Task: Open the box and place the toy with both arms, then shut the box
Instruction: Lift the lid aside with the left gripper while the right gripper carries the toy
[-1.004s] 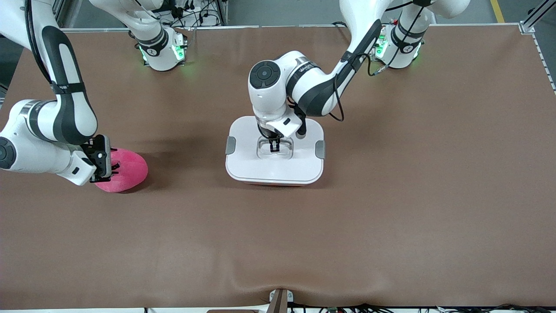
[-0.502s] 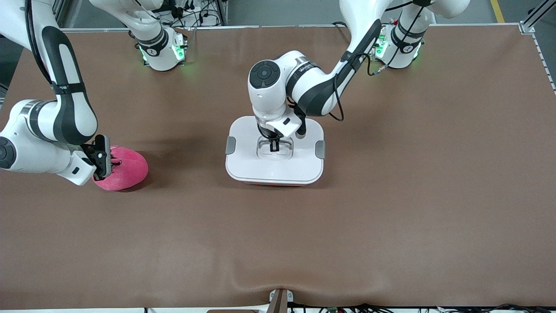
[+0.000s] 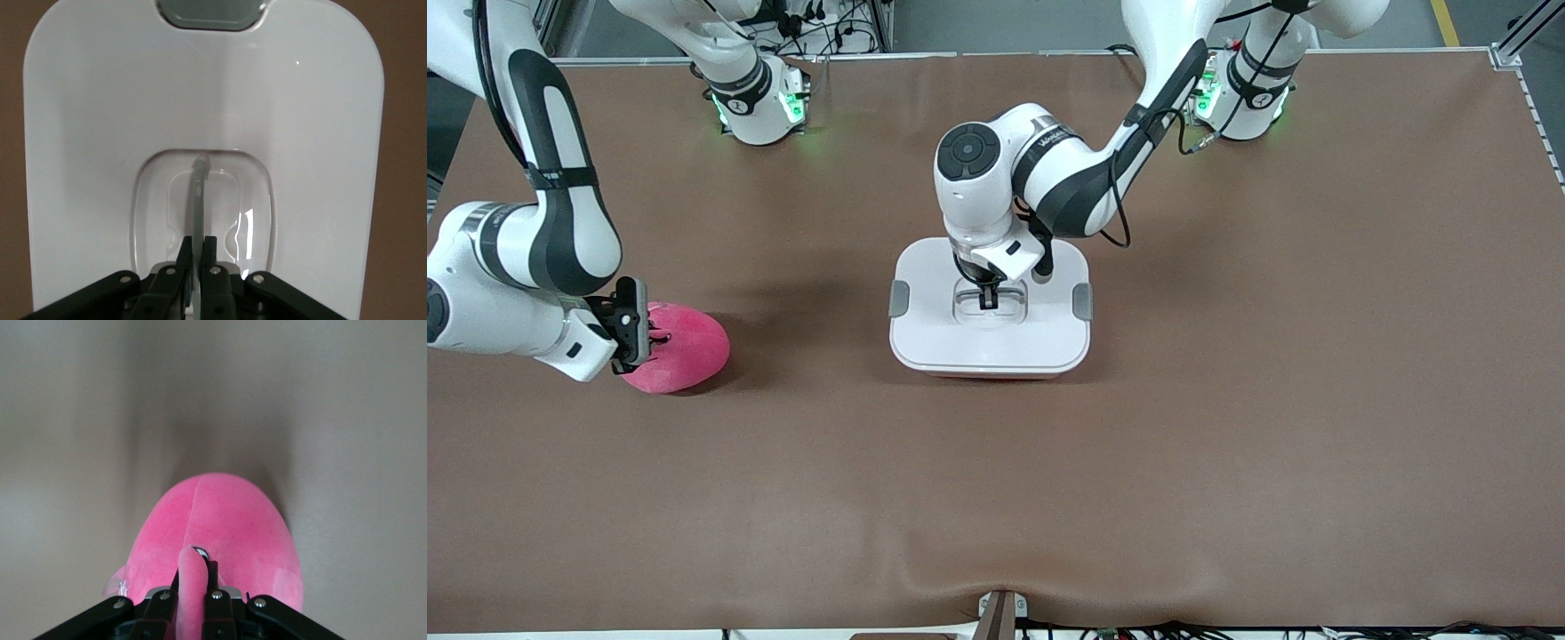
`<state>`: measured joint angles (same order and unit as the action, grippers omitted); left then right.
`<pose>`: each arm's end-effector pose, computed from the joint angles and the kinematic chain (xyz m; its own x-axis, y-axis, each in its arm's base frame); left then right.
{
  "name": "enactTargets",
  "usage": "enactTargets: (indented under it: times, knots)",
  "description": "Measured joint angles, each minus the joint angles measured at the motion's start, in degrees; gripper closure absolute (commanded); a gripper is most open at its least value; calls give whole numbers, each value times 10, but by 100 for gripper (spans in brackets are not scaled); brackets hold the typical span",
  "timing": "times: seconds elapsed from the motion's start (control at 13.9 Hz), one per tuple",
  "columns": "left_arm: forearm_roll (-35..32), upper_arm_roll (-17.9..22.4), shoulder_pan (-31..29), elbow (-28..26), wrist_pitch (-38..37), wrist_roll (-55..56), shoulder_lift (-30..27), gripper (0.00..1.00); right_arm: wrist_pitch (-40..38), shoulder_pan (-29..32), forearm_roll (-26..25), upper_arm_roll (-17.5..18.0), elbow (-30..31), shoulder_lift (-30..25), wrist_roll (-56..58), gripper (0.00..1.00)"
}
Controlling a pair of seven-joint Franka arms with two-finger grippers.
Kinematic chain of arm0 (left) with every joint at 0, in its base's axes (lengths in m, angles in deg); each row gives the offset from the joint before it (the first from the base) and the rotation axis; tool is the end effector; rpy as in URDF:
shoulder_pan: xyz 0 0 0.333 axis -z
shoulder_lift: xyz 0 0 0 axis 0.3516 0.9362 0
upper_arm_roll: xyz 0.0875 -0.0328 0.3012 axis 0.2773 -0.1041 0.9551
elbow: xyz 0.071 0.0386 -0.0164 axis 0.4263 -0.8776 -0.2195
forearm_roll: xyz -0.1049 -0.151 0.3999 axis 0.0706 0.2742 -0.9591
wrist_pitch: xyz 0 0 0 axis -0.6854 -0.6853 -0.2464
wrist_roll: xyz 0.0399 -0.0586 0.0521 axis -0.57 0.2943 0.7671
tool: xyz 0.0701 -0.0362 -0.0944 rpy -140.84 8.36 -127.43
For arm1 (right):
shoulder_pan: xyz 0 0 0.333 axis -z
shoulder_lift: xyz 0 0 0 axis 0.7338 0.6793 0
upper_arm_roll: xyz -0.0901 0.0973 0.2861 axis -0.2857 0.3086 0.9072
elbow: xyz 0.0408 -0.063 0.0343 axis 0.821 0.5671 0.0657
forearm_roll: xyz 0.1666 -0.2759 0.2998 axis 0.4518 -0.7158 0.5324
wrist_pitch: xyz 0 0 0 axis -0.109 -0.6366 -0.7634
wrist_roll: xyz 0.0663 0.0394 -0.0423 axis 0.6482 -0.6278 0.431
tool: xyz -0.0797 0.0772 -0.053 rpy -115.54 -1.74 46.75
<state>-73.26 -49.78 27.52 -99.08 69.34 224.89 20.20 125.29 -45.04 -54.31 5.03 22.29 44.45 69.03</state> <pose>0.5063 -0.5879 0.3105 -0.0493 0.9987 0.0145 0.9974 0.0484 0.0532 0.6439 -0.0593 0.2889 -0.0670 0.9921 0.1065 0.9761 0.0873 -0.1990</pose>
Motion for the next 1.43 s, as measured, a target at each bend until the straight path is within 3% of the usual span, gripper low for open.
enactTargets:
  times: [0.5, 0.65, 1.15, 1.43]
  knots:
    - [0, 0, 0, 1, 0, 0, -1, 100, -108, -9, 3, 4, -64, -17, -184, 100]
    - [0, 0, -2, 2, 0, 0, -1, 100, -132, -11, 25, 6, -75, -26, -247, 100]
    - [0, 0, -3, 3, 0, 0, -16, 100, -165, -20, 89, 7, -77, -50, -421, 100]
    - [0, 2, -5, 4, -11, 0, -36, 100, -170, -47, 97, 11, -79, -72, -528, 100]
